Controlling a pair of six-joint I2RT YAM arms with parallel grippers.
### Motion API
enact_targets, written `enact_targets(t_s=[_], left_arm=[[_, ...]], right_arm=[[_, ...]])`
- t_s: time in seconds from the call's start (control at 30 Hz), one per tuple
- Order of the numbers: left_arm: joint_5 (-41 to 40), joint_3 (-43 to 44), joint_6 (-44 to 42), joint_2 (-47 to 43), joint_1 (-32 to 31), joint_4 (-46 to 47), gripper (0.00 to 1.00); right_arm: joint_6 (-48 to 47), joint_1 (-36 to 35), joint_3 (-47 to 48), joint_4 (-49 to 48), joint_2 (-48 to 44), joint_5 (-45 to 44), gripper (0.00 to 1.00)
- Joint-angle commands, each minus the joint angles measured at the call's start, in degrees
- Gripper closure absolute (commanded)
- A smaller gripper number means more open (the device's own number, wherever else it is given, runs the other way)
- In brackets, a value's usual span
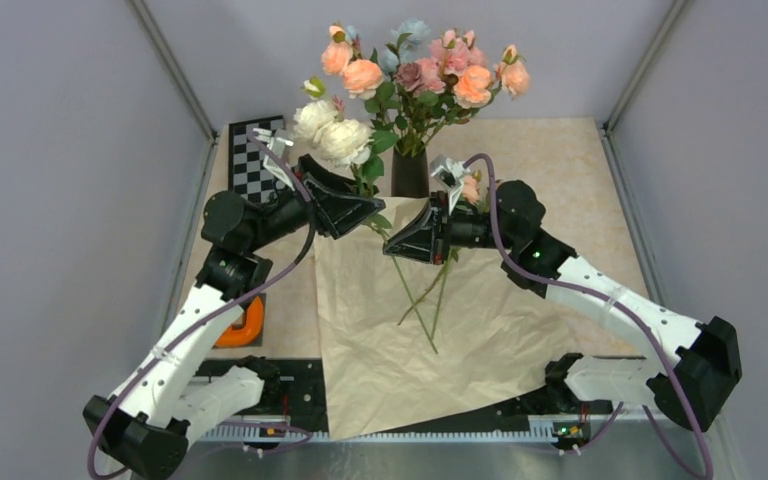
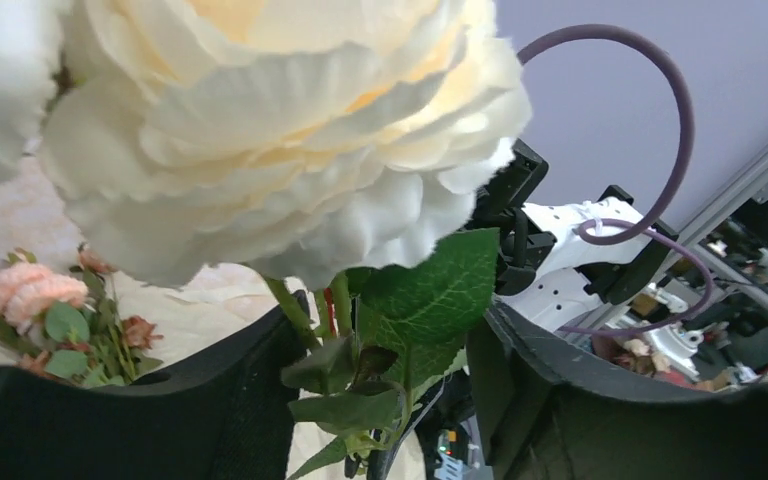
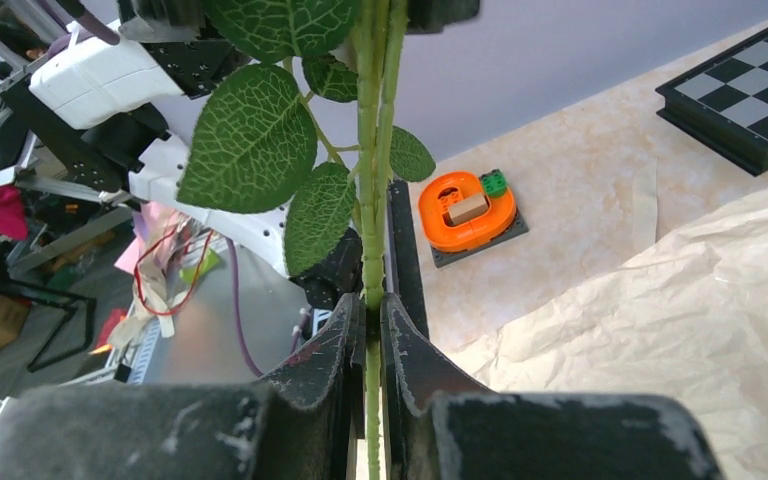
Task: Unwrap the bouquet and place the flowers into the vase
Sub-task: Pick up the fake flower from the wrapping paper.
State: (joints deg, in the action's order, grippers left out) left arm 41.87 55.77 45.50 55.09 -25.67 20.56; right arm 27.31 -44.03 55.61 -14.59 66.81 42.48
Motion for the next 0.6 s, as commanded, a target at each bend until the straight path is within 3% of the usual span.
enact_targets(t_s=[0.0,0.43,0.57], left_arm=[[-2.3,-0.6,-1.4,-2.8,-0.2,2.6,0.44],[-2.1,-1.2,-0.4,-2.5,-0.2,3.8,0.88],[-2.3,-1.9,-0.9,-2.5,-0.2,3.6,1.0]], right_arm=[[-1.5,-0.6,3.3,-4.0,-0.1,1.1,1.0],[-1.9,-0.7,2.7,-2.0,-0.3,-0.6,1.0],[-2.5,-0.6,2.6,-0.1,-1.1,-5.2,1.0]])
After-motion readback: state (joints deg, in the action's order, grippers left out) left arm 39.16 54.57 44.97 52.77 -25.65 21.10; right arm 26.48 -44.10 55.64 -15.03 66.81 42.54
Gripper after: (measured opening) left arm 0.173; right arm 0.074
